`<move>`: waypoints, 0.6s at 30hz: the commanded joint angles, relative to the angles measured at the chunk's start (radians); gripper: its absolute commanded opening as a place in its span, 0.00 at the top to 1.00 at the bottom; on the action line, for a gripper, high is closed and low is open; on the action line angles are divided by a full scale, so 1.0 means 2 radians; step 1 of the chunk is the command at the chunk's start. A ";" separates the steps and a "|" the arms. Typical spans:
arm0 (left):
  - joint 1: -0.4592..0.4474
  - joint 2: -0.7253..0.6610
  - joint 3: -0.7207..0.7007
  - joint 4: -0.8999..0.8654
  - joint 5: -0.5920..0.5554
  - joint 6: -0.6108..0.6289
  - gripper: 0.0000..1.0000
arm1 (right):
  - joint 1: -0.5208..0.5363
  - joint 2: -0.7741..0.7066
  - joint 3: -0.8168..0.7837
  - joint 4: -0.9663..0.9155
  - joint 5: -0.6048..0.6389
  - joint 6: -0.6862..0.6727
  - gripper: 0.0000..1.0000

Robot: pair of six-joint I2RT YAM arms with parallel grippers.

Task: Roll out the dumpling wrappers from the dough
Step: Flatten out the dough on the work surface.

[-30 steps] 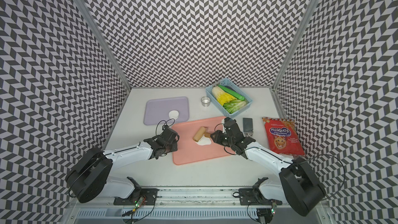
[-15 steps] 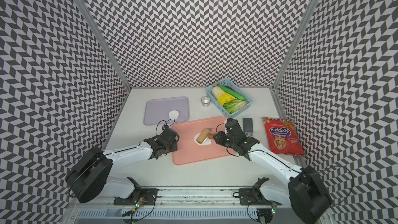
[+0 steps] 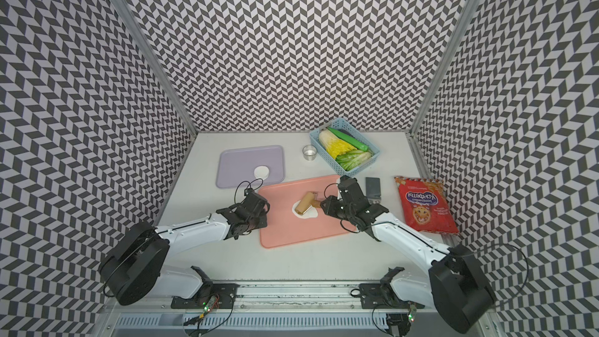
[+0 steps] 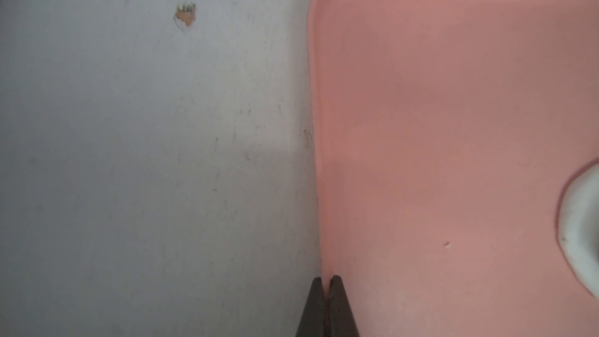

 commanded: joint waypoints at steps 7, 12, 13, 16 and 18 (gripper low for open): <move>-0.010 0.005 0.000 -0.023 0.015 0.023 1.00 | 0.003 0.095 -0.048 -0.108 0.073 -0.014 1.00; -0.010 0.007 0.000 -0.024 0.014 0.023 1.00 | 0.006 0.054 -0.008 -0.133 0.068 -0.008 1.00; -0.010 0.006 0.000 -0.024 0.013 0.023 1.00 | 0.006 0.037 0.002 -0.147 0.067 -0.008 1.00; -0.009 0.006 0.000 -0.024 0.010 0.023 1.00 | 0.005 -0.009 0.025 -0.189 0.058 -0.015 1.00; -0.009 0.005 0.000 -0.024 0.011 0.022 1.00 | 0.005 -0.037 0.029 -0.213 0.047 -0.021 1.00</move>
